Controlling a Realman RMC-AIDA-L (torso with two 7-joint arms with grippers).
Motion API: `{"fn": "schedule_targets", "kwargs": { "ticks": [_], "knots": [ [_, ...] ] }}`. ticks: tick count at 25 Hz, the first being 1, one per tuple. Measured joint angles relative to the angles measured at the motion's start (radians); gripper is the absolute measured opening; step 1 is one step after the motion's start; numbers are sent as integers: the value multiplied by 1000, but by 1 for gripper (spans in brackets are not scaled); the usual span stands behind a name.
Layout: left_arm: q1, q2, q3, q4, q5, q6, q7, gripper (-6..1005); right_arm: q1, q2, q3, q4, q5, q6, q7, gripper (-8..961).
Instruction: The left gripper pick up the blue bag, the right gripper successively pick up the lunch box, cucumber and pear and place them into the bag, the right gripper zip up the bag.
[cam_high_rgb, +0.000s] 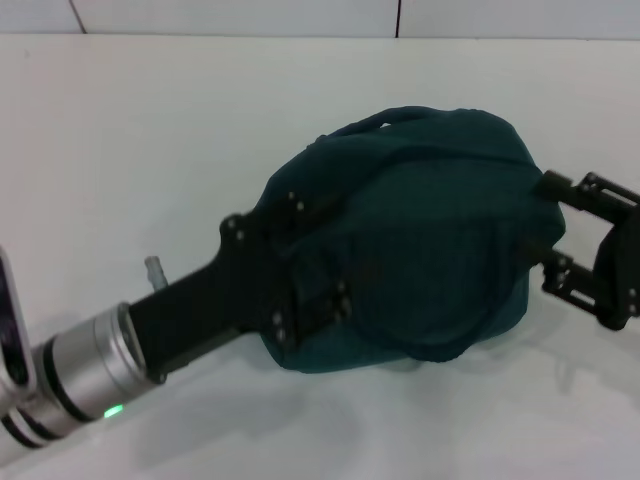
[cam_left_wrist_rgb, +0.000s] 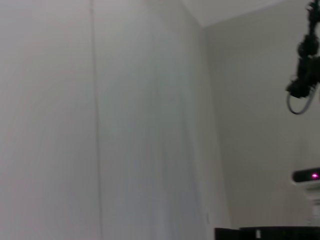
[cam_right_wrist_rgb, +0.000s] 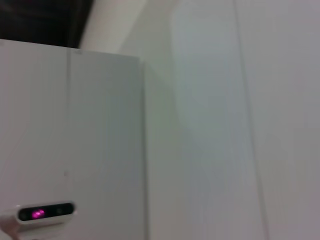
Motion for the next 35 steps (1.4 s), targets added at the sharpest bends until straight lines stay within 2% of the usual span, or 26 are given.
{"fn": "schedule_targets", "kwargs": {
  "ticks": [9,18,20,22,26,27,28,31,35],
  "knots": [
    [61,3,5,-3,21,68,23,589,15,5,7,-11,-25,-9,-7,589],
    [74,7,4,-3,21,98,22,579,19,3,1,-12,-33,-14,-2,589],
    [70,15,7,-3,30,113,17,577,20,-2,0,-12,-41,-26,7,589],
    [64,31,7,2,51,139,4,575,25,-18,-1,-19,-59,-48,45,589],
    [26,81,0,11,85,194,-79,570,50,-73,2,-56,-103,-68,205,589],
    [-1,99,-9,7,84,196,-134,569,61,-83,3,-59,-108,-68,236,589],
    [-1,99,-9,7,84,196,-134,568,72,-89,2,-62,-112,-68,256,589],
    [-41,119,-30,0,84,185,-196,564,115,-88,4,-66,-147,-62,274,589],
    [-63,134,-28,-4,87,145,-208,535,175,-56,2,-71,-194,-45,279,589]
  ]
}}
